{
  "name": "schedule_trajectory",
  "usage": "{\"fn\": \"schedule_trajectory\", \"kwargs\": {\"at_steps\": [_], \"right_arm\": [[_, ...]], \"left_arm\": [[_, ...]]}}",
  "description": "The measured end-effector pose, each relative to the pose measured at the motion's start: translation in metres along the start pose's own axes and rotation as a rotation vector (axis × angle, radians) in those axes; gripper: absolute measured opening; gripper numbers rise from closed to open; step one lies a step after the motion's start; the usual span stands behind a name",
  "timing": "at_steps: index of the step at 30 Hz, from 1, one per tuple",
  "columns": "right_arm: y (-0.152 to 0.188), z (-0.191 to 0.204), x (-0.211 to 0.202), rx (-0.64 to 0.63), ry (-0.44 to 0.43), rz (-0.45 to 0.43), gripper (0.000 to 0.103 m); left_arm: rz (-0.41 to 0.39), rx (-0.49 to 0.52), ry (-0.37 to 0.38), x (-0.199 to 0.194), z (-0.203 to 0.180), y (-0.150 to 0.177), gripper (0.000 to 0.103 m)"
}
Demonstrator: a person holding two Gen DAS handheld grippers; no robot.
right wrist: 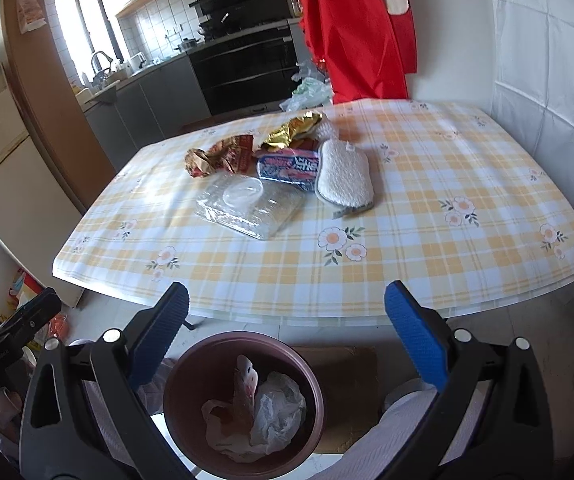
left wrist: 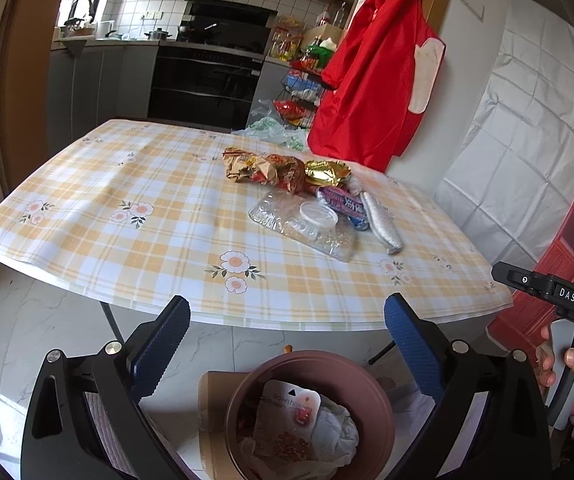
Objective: Collect trash
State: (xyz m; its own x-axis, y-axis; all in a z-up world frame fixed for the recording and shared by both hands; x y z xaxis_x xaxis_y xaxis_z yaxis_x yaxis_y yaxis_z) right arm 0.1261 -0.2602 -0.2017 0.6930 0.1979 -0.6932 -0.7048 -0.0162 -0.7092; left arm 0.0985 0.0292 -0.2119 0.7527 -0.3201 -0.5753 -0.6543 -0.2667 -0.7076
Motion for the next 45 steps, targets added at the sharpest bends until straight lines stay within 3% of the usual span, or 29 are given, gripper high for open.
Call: {"fn": "schedule_trajectory", "kwargs": {"at_steps": [9, 11, 16, 19, 28, 32, 38, 42, 44, 45], "right_arm": [[-0.001, -0.018, 0.033, 0.018, 0.001, 0.034, 0.097], [-0.004, -0.023, 0.04, 0.019, 0.0, 0.034, 0.097], [-0.011, -0.034, 0.061, 0.013, -0.007, 0.044, 0.097], [-0.018, -0.04, 0.076, 0.007, -0.006, 0.045, 0.097], [-0.043, -0.064, 0.124, 0.037, -0.02, 0.045, 0.097], [-0.057, -0.074, 0.144, 0.022, -0.005, 0.048, 0.097], [-0.081, -0.09, 0.177, 0.005, 0.022, 0.051, 0.097], [-0.1, -0.099, 0.201, 0.039, 0.011, 0.052, 0.097], [-0.109, -0.104, 0.217, 0.063, 0.012, 0.063, 0.097], [-0.113, -0.106, 0.224, 0.071, 0.014, 0.069, 0.097]], "left_arm": [[0.051, 0.026, -0.01, 0.045, -0.01, -0.015, 0.095], [0.071, 0.019, 0.008, 0.061, -0.015, -0.021, 0.09], [0.102, 0.03, 0.028, 0.108, -0.034, -0.046, 0.063], [0.14, 0.009, 0.051, 0.142, -0.044, -0.058, 0.052], [0.28, -0.101, 0.038, 0.25, -0.045, -0.076, 0.034], [0.275, -0.035, -0.003, 0.272, -0.05, -0.081, 0.034], [0.288, -0.039, -0.02, 0.29, -0.043, -0.082, 0.026], [0.273, -0.009, -0.031, 0.292, -0.044, -0.079, 0.018], [0.271, -0.014, -0.017, 0.29, -0.043, -0.08, 0.011], [0.269, -0.007, -0.017, 0.29, -0.042, -0.08, 0.002]]}}
Point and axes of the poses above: each gripper's, at about its wrist camera, not at the fingertips, and x roughly the way its jaws point, z to its left, y to its underside, the point moved 4 cm from there along x, roughly the way its jaws point, and after that the axes turned 10 degrees about -x, right-handed, at the moved point
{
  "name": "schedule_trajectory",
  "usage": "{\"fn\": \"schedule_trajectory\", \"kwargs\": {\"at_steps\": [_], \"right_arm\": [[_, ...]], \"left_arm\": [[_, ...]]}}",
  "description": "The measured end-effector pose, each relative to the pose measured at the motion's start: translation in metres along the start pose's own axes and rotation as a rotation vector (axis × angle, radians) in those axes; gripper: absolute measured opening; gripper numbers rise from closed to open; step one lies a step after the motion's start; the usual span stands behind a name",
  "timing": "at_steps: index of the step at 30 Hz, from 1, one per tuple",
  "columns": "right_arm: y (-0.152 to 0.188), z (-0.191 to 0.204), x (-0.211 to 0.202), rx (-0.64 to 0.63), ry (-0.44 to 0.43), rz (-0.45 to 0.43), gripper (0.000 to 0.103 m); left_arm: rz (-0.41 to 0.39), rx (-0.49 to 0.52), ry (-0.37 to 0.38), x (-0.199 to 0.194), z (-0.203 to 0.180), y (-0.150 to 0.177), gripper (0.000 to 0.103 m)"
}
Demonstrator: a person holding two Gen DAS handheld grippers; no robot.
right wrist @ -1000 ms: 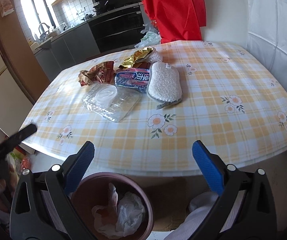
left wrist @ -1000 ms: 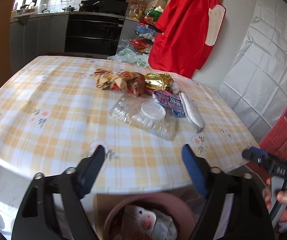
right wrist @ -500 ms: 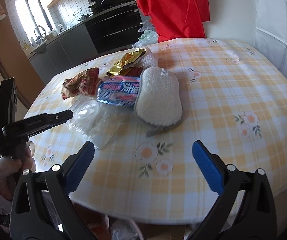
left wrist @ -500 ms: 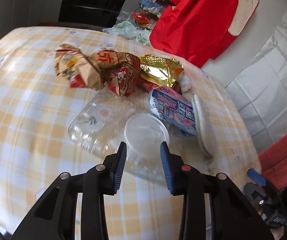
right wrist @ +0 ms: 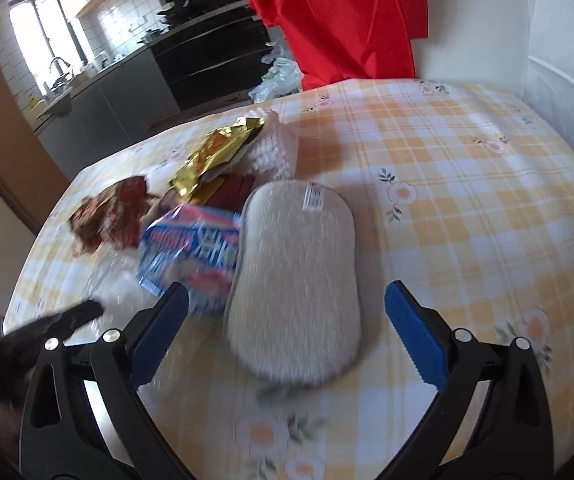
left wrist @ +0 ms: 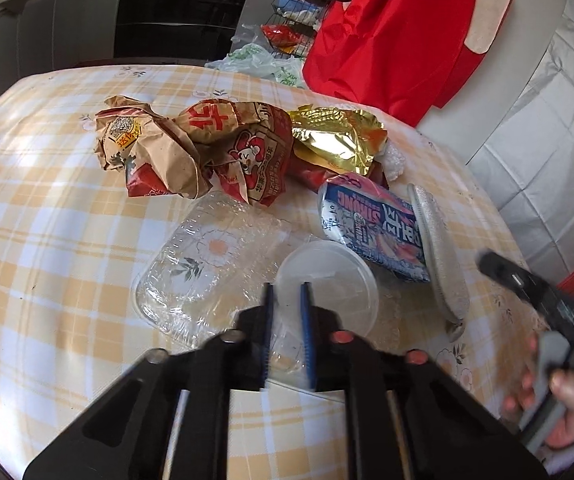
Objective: Collect trash
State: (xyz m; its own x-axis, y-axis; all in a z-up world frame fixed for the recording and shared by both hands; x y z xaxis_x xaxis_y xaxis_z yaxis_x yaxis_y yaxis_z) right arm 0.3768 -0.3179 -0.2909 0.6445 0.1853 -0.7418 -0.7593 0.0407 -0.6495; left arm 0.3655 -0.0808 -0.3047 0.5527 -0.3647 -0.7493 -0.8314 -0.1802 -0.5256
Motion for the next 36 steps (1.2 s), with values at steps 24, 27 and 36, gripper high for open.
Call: {"fn": "schedule_trajectory", "kwargs": {"at_steps": [24, 27, 36], "right_arm": [[0.01, -0.013, 0.027, 0.114, -0.053, 0.043, 0.086], [0.015, -0.006, 0.006, 0.108, -0.059, 0.012, 0.086], [0.041, 0.032, -0.062, 0.05, -0.108, -0.062, 0.086]], "left_arm": [[-0.151, 0.024, 0.051, -0.08, 0.003, 0.015, 0.001], [-0.165, 0.004, 0.056, -0.095, 0.006, 0.02, 0.001], [-0.208, -0.005, 0.048, -0.138, 0.014, 0.039, 0.001]]}}
Point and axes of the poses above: each gripper's, at about its wrist camera, not at the fingertips, and x roughly the way its jaws point, z to its left, y to its underside, the point moved 4 cm from there along x, roughly the way its jaws point, and after that the axes turned 10 degrees about -x, right-handed, at the moved point
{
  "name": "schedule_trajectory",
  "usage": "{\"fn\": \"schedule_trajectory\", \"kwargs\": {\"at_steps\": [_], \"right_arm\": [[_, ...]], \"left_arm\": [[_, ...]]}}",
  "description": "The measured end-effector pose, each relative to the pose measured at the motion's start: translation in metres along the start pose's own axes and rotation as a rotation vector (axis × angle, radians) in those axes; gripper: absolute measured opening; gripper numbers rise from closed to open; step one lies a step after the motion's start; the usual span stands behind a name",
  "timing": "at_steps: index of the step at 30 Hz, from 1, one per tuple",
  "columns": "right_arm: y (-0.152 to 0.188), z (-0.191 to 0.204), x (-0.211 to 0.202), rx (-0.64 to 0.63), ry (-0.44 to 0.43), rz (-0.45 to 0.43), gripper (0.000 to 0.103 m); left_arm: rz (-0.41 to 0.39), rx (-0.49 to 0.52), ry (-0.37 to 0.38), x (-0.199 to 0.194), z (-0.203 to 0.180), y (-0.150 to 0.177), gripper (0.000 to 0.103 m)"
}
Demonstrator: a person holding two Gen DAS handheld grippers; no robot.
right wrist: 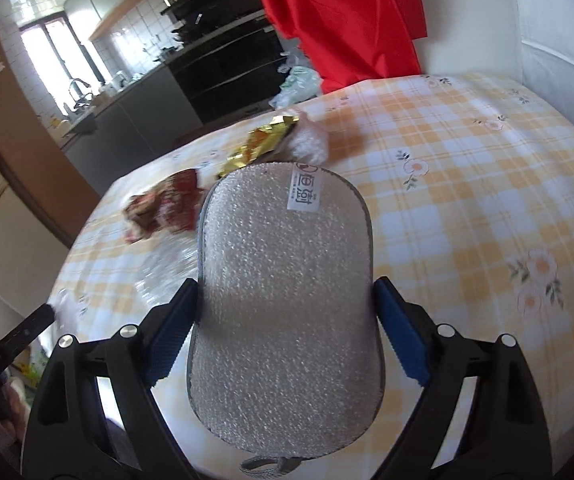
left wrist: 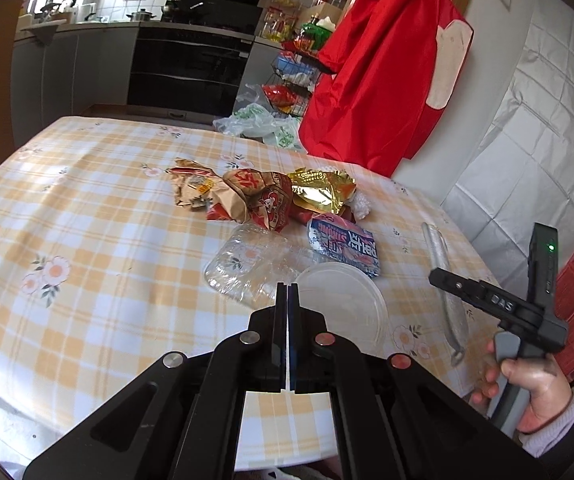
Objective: Collect trash
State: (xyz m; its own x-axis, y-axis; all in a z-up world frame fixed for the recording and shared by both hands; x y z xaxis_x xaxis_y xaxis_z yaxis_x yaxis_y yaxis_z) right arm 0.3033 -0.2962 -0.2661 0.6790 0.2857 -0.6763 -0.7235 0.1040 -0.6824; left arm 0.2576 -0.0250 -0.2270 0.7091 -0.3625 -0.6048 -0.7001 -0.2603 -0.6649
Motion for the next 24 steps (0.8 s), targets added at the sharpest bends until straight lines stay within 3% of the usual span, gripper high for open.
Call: {"fn": "schedule_trajectory", "kwargs": {"at_steps": [11, 24], "right_arm": [[0.02, 0.063, -0.076, -0.12, -0.042, -0.08, 0.086], [0.048, 0.113, -0.14, -0.209, -0.075, -0.141, 0.086]], "left_arm": [[-0.03, 0.017, -0.005, -0.067, 0.002, 0.026, 0.001], [-0.005, 0.033, 0.005, -0.124, 0.008, 0.081, 0.001]]}}
Point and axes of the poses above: each gripper's, at about its wrist camera, not at the fingertips, and x roughly the way its jaws point, z to its left, y to its underside, the point moved 4 cm from there along x, roughly the way its jaws point, and after that the axes turned 10 degrees about -x, right-handed, at the moved point
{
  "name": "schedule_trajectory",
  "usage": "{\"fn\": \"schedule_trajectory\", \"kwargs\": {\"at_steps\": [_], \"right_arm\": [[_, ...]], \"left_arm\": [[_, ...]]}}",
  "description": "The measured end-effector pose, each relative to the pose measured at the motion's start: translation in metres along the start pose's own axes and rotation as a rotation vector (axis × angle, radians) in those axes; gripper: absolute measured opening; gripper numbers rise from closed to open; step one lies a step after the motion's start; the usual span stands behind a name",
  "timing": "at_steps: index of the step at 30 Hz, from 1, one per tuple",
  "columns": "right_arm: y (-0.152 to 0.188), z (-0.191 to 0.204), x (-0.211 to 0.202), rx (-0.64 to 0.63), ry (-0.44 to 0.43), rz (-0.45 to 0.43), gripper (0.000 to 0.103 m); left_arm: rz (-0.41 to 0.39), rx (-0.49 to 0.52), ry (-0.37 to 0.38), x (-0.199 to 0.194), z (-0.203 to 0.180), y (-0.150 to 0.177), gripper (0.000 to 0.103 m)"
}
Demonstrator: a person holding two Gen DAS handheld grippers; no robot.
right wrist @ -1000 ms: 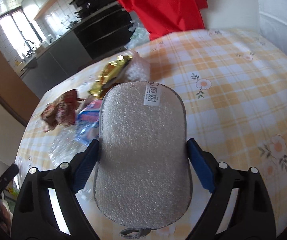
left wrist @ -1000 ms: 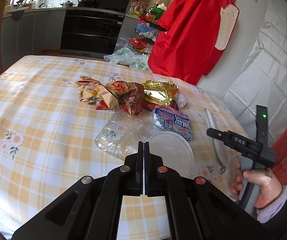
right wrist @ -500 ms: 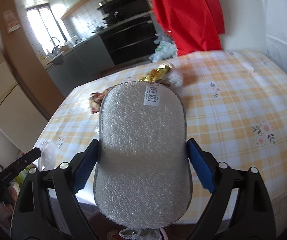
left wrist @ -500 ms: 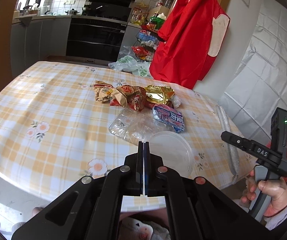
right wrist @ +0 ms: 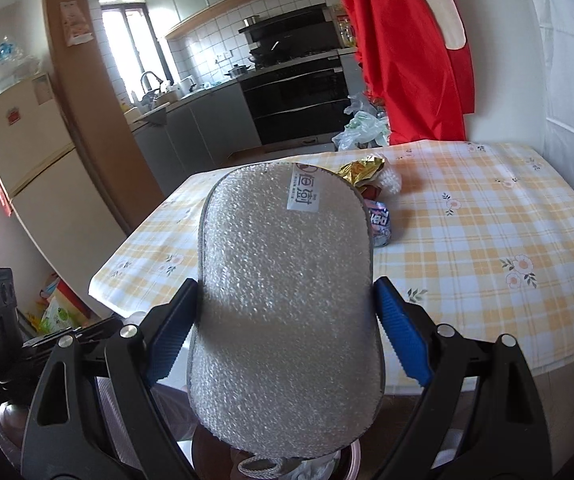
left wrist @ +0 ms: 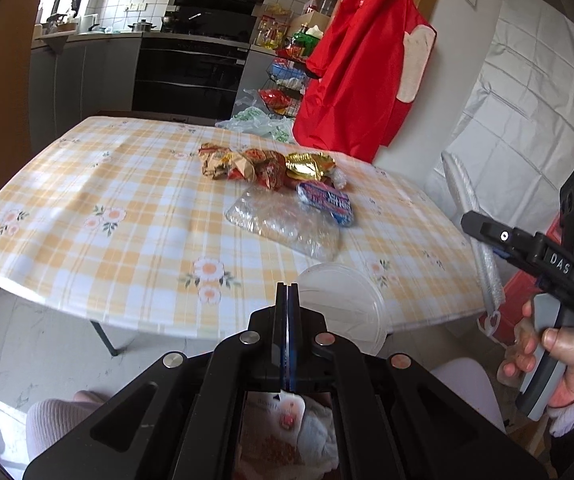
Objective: Collect trash
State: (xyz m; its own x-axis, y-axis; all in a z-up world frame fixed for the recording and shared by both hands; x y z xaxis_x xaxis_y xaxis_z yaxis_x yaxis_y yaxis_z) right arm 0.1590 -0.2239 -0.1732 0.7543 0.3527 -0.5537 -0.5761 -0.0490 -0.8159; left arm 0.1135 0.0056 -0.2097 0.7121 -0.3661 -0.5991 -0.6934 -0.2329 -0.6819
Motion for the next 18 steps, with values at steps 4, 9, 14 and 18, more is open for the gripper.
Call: {"fn": "schedule_trajectory", "kwargs": {"at_steps": [4, 9, 14, 18], "right_arm": [[0.011, 0.011, -0.009, -0.01, -0.002, 0.012, 0.086], [0.023, 0.016, -0.021, -0.005, -0.001, 0.021, 0.086], [0.03, 0.021, -0.03, -0.011, -0.002, 0.027, 0.086], [0.037, 0.026, -0.035, -0.019, -0.008, 0.034, 0.086]], "left_arm": [[0.03, 0.002, 0.002, -0.002, 0.0, 0.016, 0.001], [0.073, 0.013, 0.006, 0.001, -0.002, 0.035, 0.001], [0.113, 0.017, 0.02, 0.002, -0.004, 0.046, 0.009], [0.094, -0.001, 0.025, -0.004, -0.003, 0.046, 0.046]]}}
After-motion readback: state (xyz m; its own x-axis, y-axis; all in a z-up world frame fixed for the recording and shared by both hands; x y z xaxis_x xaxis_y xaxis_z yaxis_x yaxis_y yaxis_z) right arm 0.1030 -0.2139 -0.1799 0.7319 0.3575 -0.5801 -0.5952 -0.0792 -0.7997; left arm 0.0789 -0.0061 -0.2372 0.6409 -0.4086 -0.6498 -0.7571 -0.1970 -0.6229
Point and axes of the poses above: each gripper's, at about its wrist camera, not at the fingertips, and x roughly the way its jaws point, z to its left, y to its underside, the point moved 4 cm from there along x, roughly the way its jaws point, and after that the axes turned 10 degrees about -x, right-handed, at the moved point
